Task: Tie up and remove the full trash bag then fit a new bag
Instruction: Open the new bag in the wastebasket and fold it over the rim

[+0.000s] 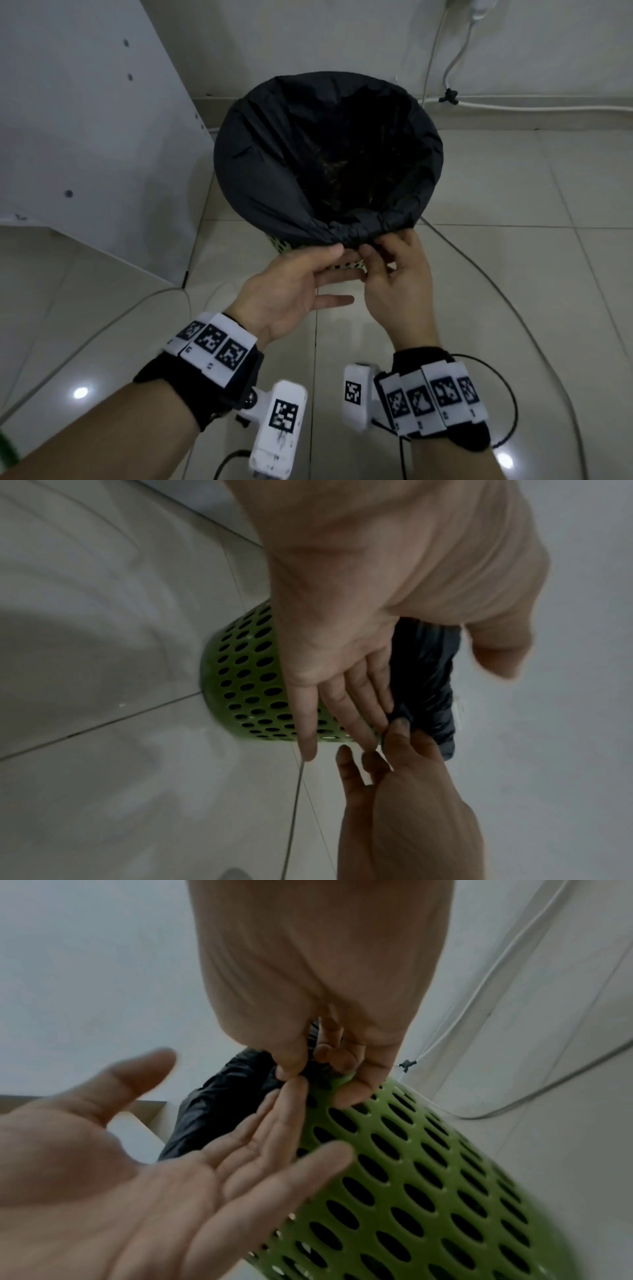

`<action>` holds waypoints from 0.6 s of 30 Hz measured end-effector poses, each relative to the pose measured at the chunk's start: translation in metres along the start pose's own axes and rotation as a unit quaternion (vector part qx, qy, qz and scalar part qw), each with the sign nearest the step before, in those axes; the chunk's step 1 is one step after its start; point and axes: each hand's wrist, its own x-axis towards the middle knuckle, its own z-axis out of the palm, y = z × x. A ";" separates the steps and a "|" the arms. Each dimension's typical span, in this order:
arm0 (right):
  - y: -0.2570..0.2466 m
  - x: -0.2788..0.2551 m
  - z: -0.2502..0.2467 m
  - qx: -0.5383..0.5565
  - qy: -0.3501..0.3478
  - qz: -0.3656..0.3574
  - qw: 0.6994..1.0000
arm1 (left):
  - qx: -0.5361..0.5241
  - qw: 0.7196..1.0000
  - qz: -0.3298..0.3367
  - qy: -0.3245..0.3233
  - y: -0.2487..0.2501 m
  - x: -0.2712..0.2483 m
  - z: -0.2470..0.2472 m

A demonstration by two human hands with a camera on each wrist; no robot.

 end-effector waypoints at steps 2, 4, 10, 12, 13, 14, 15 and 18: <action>-0.001 0.003 -0.004 -0.007 -0.026 0.004 1.000 | -0.015 0.999 -0.030 0.015 0.004 -0.001 0.005; -0.003 0.002 -0.002 -0.006 -0.039 0.011 0.999 | -0.050 0.995 -0.041 0.071 0.006 0.002 0.009; -0.023 -0.007 0.000 0.275 0.069 0.310 0.908 | -0.079 0.992 -0.016 0.097 0.006 0.005 0.013; -0.027 -0.002 -0.011 0.363 0.006 0.377 0.852 | -0.064 0.993 -0.017 0.097 0.007 0.004 0.012; -0.027 0.001 -0.017 0.397 -0.023 0.390 0.830 | -0.057 0.994 -0.017 0.097 0.007 0.003 0.011; -0.028 0.004 -0.023 0.422 -0.046 0.401 0.812 | -0.051 0.994 -0.017 0.097 0.007 0.002 0.010; -0.028 0.006 -0.025 0.425 -0.062 0.404 0.808 | -0.046 0.994 -0.015 0.097 0.008 0.001 0.009; -0.034 0.014 -0.019 0.383 -0.058 0.403 0.829 | -0.046 0.994 -0.012 0.100 0.010 0.000 0.011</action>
